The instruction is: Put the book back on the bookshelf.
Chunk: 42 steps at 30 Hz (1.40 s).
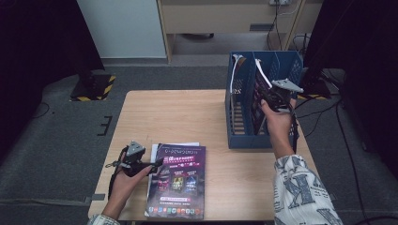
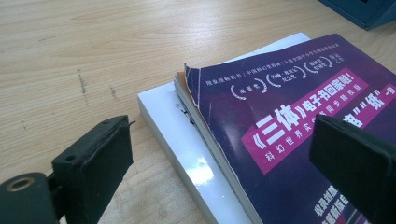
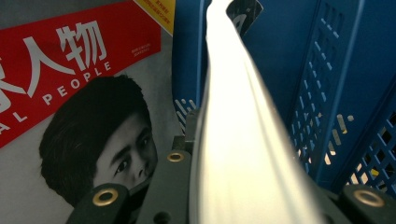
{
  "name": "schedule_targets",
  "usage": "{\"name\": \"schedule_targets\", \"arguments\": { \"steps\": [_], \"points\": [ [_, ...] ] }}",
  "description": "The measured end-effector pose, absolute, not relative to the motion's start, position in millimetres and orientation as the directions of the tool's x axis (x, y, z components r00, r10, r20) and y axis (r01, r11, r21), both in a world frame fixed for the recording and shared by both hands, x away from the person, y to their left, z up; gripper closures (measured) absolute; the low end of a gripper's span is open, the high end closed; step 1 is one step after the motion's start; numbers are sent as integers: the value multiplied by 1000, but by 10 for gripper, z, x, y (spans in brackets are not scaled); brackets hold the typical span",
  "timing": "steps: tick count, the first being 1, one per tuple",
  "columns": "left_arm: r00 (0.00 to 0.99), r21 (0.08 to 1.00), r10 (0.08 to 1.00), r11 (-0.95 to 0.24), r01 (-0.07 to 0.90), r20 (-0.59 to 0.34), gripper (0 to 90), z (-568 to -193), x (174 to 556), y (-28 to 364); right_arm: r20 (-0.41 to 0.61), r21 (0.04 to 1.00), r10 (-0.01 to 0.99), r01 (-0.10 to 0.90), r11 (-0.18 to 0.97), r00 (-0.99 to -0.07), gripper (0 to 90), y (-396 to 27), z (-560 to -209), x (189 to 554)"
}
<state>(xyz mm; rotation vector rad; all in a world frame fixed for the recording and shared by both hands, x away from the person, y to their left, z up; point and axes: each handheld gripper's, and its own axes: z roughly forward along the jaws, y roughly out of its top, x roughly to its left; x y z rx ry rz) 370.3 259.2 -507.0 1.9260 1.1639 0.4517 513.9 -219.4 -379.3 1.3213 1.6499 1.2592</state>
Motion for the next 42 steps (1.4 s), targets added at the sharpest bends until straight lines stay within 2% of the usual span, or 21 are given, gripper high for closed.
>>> {"name": "schedule_targets", "arguments": {
  "steps": [26,42],
  "points": [
    [513,792,852,-241,561,-104,61,-5075,3705,2591,71,960,964,280,4,-257,821,-2232,-3674,5182],
    [513,793,851,-237,561,-108,62,-5074,3711,2597,79,972,980,233,-35,-181,822,-2239,-3640,5253]
  ]
}}
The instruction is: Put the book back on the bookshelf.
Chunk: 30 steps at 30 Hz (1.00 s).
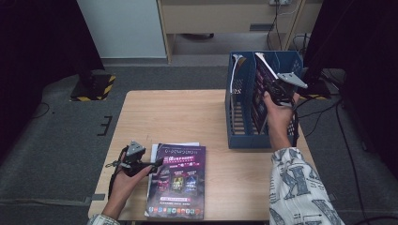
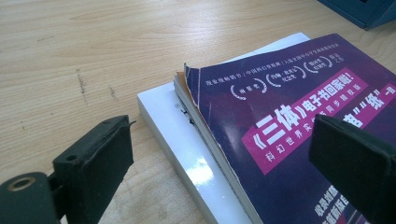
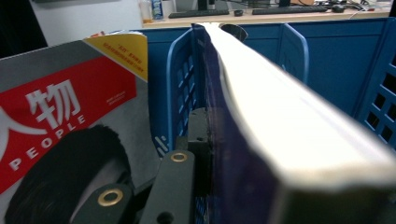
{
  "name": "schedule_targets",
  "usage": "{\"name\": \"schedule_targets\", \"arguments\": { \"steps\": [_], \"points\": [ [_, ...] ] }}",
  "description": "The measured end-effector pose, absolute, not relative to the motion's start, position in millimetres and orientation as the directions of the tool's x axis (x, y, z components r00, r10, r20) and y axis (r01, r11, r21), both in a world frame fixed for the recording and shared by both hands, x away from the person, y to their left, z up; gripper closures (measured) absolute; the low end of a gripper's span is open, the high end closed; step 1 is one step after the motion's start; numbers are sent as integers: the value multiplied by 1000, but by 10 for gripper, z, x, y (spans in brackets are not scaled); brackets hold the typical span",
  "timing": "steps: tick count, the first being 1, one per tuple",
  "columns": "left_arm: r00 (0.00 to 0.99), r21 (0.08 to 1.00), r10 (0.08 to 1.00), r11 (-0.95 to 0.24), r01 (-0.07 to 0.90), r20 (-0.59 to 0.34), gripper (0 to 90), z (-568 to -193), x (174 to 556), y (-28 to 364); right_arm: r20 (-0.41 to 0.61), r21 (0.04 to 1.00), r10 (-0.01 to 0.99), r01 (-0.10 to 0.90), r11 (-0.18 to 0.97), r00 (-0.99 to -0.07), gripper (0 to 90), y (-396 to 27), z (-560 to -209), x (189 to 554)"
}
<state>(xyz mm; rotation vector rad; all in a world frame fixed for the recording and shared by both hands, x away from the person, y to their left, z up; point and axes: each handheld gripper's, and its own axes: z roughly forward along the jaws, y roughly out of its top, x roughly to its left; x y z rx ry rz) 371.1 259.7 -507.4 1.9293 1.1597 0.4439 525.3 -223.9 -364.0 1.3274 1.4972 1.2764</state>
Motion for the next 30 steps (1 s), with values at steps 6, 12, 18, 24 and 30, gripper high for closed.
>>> {"name": "schedule_targets", "arguments": {
  "steps": [6,12,18,24,30],
  "points": [
    [515,794,851,-238,559,-108,62,-5073,3710,2595,49,971,985,237,-9,-165,823,-2201,-3710,5302],
    [515,795,851,-238,558,-106,62,-5074,3710,2593,38,972,987,235,0,-158,823,-2179,-3737,5329],
    [515,796,850,-235,557,-110,62,-5069,3709,2593,22,972,987,235,15,-157,822,-2161,-3772,5343],
    [516,795,849,-236,558,-110,63,-5068,3707,2587,-2,970,983,237,46,-181,821,-2110,-3790,5316],
    [516,795,850,-238,557,-108,63,-5068,3705,2587,-21,967,979,244,71,-204,813,-2048,-3839,5265]
  ]
}}
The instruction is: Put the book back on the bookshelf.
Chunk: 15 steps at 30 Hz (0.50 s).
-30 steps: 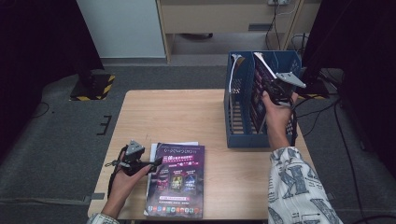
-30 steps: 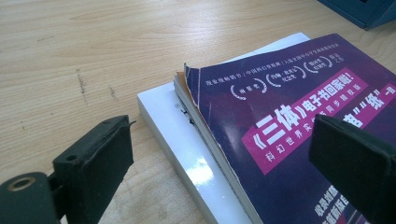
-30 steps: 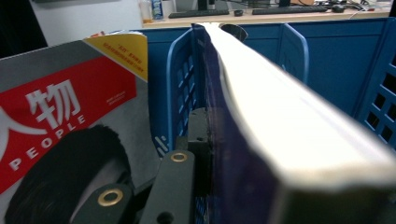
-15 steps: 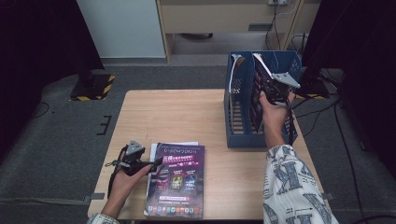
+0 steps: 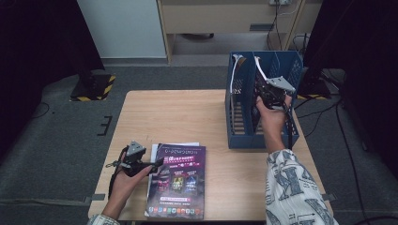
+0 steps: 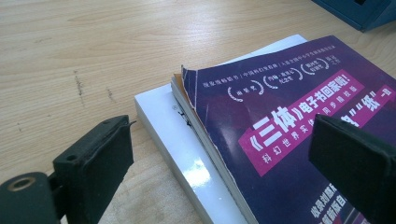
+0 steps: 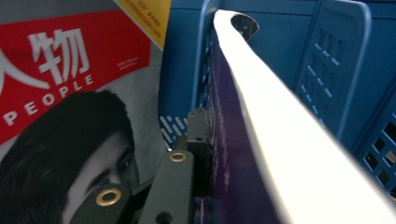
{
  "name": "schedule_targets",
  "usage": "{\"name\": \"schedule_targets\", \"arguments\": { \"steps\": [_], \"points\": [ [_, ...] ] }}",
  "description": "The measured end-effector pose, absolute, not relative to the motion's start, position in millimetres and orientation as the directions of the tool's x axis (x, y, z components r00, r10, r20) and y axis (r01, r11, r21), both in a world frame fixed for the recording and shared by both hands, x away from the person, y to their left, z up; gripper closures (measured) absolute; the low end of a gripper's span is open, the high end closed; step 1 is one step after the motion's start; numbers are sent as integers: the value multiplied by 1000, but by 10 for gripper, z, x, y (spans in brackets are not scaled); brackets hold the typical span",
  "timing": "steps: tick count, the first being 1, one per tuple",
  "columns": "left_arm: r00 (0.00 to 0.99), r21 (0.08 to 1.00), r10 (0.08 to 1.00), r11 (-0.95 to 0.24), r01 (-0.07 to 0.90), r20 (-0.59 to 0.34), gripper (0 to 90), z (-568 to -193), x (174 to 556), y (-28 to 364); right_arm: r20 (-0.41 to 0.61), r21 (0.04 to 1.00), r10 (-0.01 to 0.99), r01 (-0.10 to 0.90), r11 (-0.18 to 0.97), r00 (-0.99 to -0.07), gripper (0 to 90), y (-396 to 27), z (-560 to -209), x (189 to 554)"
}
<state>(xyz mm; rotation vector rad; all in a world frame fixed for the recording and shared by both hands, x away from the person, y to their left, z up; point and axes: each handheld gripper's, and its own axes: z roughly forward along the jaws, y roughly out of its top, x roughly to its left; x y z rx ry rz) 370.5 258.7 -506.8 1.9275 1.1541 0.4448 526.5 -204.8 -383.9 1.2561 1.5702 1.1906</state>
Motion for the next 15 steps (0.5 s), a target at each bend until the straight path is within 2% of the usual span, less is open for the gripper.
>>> {"name": "schedule_targets", "arguments": {
  "steps": [9,15],
  "points": [
    [515,796,850,-236,557,-108,63,-5065,3704,2590,-102,958,973,241,153,-208,816,-1962,-3816,5258],
    [516,797,850,-236,556,-108,63,-5063,3704,2590,-207,938,958,239,252,-198,814,-1924,-3793,5258]
  ]
}}
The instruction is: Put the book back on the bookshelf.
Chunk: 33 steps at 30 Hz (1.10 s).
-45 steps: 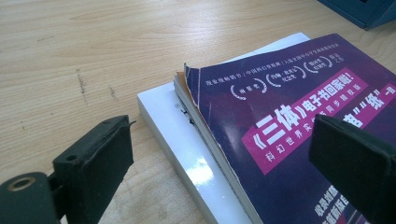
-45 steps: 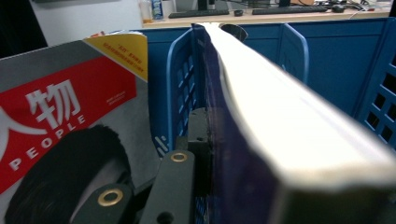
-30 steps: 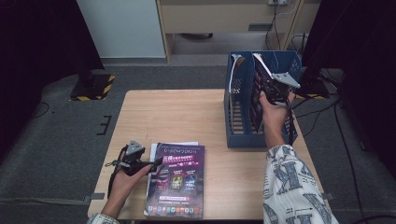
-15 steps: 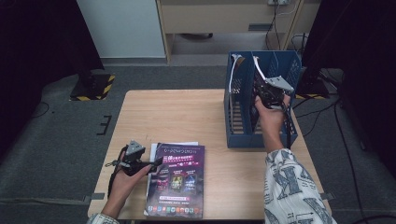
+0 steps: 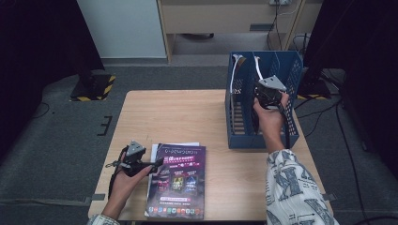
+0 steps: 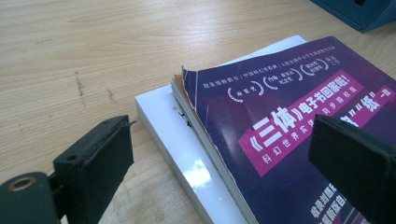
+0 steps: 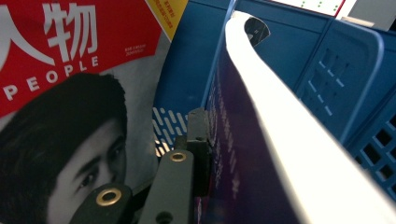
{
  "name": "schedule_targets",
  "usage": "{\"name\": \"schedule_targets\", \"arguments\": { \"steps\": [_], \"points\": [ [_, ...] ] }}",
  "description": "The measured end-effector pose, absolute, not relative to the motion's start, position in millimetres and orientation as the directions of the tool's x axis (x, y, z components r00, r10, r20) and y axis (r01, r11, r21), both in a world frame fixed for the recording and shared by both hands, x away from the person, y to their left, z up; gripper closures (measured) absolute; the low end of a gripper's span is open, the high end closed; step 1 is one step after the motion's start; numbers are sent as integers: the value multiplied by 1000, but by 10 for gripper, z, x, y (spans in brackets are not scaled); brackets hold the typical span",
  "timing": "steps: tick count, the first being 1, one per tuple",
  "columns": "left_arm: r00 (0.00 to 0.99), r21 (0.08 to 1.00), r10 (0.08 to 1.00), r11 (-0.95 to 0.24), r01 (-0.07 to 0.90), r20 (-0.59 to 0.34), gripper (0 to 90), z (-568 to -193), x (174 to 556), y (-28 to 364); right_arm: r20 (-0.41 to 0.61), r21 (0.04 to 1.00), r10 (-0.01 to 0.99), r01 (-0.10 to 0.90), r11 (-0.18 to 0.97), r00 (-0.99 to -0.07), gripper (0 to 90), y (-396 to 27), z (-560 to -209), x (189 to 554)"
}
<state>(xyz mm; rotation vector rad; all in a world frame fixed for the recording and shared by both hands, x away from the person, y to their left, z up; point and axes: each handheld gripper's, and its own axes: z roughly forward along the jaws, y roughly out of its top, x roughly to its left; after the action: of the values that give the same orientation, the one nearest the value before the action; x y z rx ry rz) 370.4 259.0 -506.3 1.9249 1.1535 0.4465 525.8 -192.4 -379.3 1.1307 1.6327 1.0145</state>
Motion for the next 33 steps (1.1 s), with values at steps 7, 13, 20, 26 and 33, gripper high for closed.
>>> {"name": "schedule_targets", "arguments": {
  "steps": [7,13,20,26,33],
  "points": [
    [515,797,850,-236,556,-108,63,-5063,3705,2592,-259,920,947,250,302,-191,818,-1933,-3799,5272],
    [516,796,850,-238,557,-107,64,-5063,3703,2587,-193,938,960,248,240,-201,812,-1958,-3811,5261],
    [515,796,850,-238,557,-106,64,-5062,3702,2590,-172,944,961,241,223,-216,763,-1936,-3822,5237],
    [516,796,850,-239,556,-106,64,-5061,3702,2589,-151,953,964,228,201,-219,671,-1932,-3805,5218],
    [517,796,850,-240,556,-104,63,-5060,3700,2587,-86,958,969,247,144,-233,462,-1954,-3820,5200]
  ]
}}
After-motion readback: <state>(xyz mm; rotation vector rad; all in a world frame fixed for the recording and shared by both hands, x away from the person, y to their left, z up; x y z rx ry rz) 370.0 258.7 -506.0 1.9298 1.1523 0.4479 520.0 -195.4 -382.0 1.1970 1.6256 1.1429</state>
